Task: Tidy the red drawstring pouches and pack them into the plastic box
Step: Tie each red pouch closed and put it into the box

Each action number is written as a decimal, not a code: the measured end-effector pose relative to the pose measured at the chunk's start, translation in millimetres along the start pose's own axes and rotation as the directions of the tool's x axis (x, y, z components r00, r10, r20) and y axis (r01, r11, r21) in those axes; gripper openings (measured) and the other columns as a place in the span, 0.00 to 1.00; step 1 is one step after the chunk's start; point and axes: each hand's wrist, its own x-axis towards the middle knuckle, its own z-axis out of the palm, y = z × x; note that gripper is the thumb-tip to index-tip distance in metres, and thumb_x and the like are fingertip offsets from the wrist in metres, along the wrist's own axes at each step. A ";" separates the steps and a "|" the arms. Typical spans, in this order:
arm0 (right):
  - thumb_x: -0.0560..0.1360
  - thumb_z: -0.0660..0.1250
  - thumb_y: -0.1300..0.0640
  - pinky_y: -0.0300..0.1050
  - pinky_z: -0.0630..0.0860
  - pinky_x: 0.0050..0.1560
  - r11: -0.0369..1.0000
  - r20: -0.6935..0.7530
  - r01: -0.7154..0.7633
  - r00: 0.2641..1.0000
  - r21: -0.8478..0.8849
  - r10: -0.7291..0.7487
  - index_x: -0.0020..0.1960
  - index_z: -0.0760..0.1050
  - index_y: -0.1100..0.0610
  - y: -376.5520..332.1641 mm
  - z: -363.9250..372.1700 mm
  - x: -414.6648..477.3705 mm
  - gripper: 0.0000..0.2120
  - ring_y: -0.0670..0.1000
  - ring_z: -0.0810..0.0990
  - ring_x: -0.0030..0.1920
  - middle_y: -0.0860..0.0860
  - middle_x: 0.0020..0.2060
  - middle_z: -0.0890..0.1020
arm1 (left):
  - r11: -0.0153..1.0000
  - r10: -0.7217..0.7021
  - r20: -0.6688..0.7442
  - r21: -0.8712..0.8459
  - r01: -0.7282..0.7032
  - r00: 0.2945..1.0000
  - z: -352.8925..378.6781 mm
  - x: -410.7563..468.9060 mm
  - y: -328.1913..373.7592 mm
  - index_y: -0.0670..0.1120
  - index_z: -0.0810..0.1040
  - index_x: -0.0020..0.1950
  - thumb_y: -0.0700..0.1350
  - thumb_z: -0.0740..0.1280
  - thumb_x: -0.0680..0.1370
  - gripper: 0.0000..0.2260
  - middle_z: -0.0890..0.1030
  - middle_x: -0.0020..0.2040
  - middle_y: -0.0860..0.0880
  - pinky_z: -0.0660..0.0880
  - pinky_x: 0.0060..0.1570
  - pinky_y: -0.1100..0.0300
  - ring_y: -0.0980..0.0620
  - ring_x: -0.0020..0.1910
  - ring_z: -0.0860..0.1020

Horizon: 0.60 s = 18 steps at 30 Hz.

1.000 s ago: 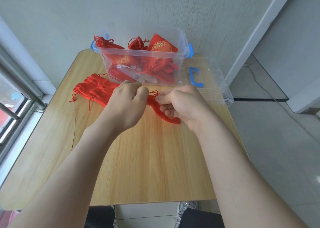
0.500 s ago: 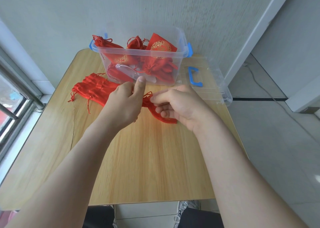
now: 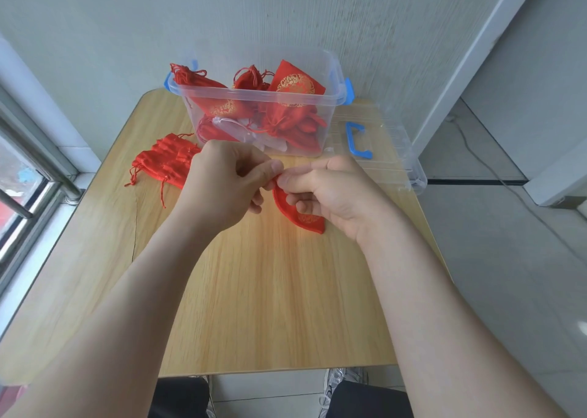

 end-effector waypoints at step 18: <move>0.71 0.82 0.60 0.43 0.81 0.46 0.814 -0.049 0.209 0.959 -0.541 -0.278 0.53 0.83 0.47 6.4 0.1 -0.1 0.15 0.42 0.85 0.40 0.42 0.36 0.87 | 0.922 0.050 -0.032 0.387 -0.033 0.998 7.8 5.0 -14.8 0.44 0.80 0.48 0.45 0.62 0.87 0.11 0.78 0.37 0.54 0.69 0.42 0.53 0.46 0.40 0.77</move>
